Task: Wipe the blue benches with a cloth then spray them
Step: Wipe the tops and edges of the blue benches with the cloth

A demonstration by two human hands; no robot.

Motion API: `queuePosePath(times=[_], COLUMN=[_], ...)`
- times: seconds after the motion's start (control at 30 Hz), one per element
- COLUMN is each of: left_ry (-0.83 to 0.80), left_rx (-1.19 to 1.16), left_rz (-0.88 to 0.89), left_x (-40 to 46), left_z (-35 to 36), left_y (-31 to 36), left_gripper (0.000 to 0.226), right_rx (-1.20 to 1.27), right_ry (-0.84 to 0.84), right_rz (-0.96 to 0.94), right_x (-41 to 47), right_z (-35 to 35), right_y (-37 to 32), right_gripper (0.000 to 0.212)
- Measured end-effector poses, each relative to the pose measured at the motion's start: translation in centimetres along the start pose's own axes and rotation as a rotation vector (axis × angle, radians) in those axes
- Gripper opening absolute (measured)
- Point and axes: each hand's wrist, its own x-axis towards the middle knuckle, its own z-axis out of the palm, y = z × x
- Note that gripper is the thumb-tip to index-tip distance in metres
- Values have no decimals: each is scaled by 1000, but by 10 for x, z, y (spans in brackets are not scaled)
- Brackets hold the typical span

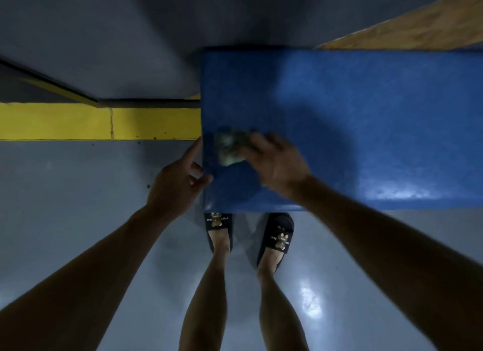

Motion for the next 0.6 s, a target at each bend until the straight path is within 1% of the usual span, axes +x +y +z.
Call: queuePosePath(times=[0.03, 0.07, 0.13, 0.17, 0.2, 0.23, 0.27, 0.3, 0.37, 0.4, 0.43, 0.47, 0.5, 0.53, 0.57, 0.6], left_ry=[-9, -13, -11, -5, 8, 24, 36, 42, 42, 40, 33, 23, 15, 8, 4, 1], left_rx=[10, 20, 45, 63, 77, 75, 63, 54, 63, 68, 72, 75, 79, 84, 85, 84], left_rz=[-3, -10, -18, -20, -26, -36, -42, -46, -46, -43, -36, -29, -25, -22, -18, -16], left_x=[5, 9, 15, 16, 16, 16, 16, 16, 18, 19, 19, 21, 22, 24, 26, 26], left_z=[-2, -2, 3, 7, 10, 12, 14, 14, 12, 10, 9, 8, 7, 6, 5, 4], left_y=[0, 0, -2, -3, -5, -7, -8, -9, -10, -10, -9, -9, -9, -10, -12, -13], left_gripper=[82, 84, 87, 88, 88, 87, 87, 86, 83, 81, 80, 80, 81, 82, 82, 82], right_rx=[-45, -73, -40, -26, 8, 57, 100, 122, 133, 101, 43, -16, -44, -54, -53, -21], right_ry=[23, 53, 177, 243, 299, 328, 336, 308, 156, 85, 62, 72, 89, 117, 141, 184], right_rz=[92, 253, 652, 836, 966, 1006, 953, 817, 375, 157, 1, -63, -23, 107, 296, 526], right_x=[0, -1, 1, 8, 20, 32, 41, 47, 45, 42, 41, 41, 42, 42, 41, 38], right_z=[-6, -12, -25, -24, -20, -12, -3, 3, 10, 6, -2, -9, -17, -25, -33, -40], right_y=[31, 59, 92, 91, 77, 55, 29, 2, -33, -28, -10, 17, 45, 73, 99, 118], right_gripper=[39, 39, 41, 41, 42, 42, 44, 43, 39, 39, 41, 39, 36, 34, 34, 34])
